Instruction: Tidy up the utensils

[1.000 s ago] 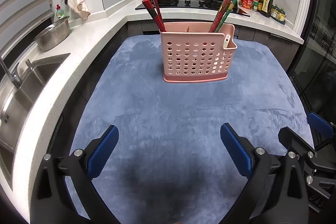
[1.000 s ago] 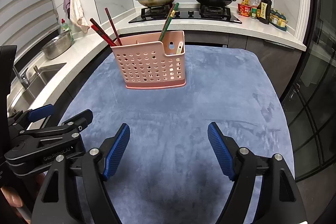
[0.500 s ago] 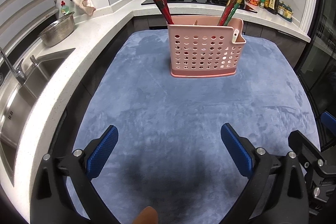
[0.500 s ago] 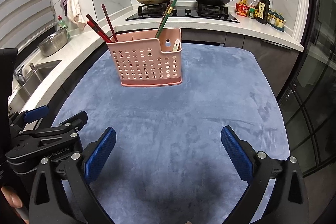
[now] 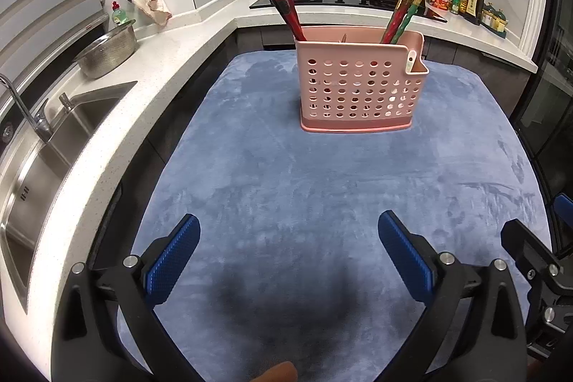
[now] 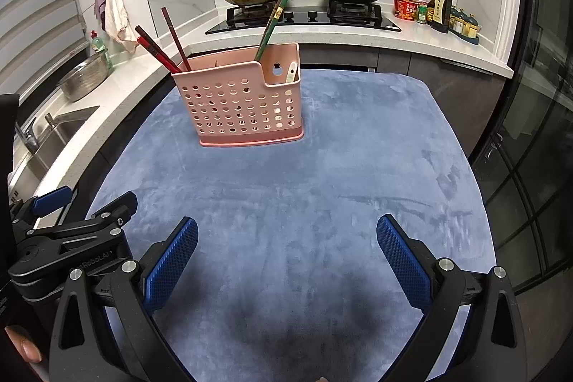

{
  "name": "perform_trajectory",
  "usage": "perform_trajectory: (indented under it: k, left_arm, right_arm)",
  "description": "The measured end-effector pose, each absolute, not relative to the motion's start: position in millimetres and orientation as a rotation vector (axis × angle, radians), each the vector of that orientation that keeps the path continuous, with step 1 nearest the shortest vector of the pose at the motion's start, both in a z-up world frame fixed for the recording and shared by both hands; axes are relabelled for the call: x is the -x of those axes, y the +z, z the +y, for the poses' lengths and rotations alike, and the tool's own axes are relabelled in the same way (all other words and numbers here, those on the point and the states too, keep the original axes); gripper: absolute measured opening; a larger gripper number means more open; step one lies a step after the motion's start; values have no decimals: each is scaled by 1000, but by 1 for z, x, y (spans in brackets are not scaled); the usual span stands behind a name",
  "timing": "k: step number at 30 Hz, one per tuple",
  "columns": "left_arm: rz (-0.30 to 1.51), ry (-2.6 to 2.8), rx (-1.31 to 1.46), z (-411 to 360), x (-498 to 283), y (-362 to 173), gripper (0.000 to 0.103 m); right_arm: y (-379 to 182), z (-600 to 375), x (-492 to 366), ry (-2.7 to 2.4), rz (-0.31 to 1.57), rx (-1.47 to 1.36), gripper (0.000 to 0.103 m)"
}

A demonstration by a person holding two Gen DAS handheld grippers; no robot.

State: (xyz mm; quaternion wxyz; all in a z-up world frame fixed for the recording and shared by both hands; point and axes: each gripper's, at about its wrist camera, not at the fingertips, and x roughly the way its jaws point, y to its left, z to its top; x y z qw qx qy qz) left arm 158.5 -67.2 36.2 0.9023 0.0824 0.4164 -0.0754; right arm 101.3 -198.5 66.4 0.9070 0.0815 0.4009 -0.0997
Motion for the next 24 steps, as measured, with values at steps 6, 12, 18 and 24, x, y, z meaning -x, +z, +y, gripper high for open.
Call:
perform_trajectory:
  k: [6, 12, 18, 24]
  left_arm:
    - [861, -148, -174, -67, -159, 36, 95]
    - [872, -139, -171, -65, -161, 33, 95]
    - [875, -140, -172, -64, -162, 32, 96]
    - [878, -143, -175, -63, -160, 32, 96]
  right_arm:
    - [66, -198, -103, -207, 831, -169, 96]
    - [64, -198, -103, -209, 838, -167, 96]
    - [62, -197, -104, -209, 846, -168, 96]
    - [61, -196, -105, -208, 846, -162, 96]
